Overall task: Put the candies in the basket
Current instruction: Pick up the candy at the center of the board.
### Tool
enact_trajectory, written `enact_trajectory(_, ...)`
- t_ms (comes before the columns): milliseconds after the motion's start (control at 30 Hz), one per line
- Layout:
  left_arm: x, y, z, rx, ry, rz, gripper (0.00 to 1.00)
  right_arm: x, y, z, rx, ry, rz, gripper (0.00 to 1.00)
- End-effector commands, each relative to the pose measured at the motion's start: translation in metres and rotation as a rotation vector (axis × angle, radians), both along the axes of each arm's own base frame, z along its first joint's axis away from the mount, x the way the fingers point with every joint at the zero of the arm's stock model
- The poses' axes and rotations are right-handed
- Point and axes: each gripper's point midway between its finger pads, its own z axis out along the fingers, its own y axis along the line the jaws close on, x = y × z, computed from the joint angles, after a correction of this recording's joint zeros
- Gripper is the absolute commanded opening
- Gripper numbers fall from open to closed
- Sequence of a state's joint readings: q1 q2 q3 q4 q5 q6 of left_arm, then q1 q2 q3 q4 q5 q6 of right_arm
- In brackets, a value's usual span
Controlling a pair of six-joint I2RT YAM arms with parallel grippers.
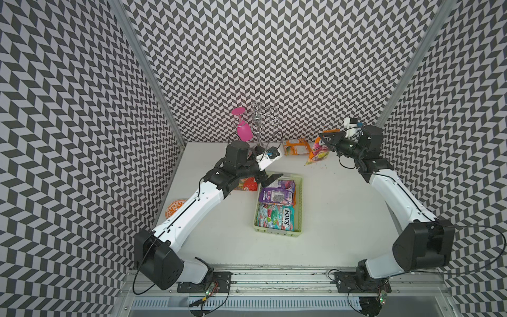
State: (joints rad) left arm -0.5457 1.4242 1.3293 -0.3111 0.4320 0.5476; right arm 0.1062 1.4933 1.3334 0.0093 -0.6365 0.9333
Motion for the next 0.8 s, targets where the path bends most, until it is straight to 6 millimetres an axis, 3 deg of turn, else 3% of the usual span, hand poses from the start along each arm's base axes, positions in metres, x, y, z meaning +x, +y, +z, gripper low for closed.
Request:
enact_trajectory(0,0.006,-0.019,0.031,-0.063,-0.087,0.002,0.98,-0.013,0.009,0.053,0.044,-0.147,0.001,0.00)
enact_trajectory(167,0.009,-0.043,0.040,-0.113,-0.063,-0.023,0.98,-0.025,0.022,0.061,0.062,-0.157,0.008,0.00)
enact_trajectory(300,0.017,-0.051,0.046,-0.145,-0.052,-0.011,0.98,-0.032,0.028,0.067,0.074,-0.164,0.018,0.00)
enact_trajectory(767,0.034,-0.074,0.038,-0.188,-0.009,-0.021,0.95,-0.049,0.048,0.089,0.092,-0.194,0.056,0.00)
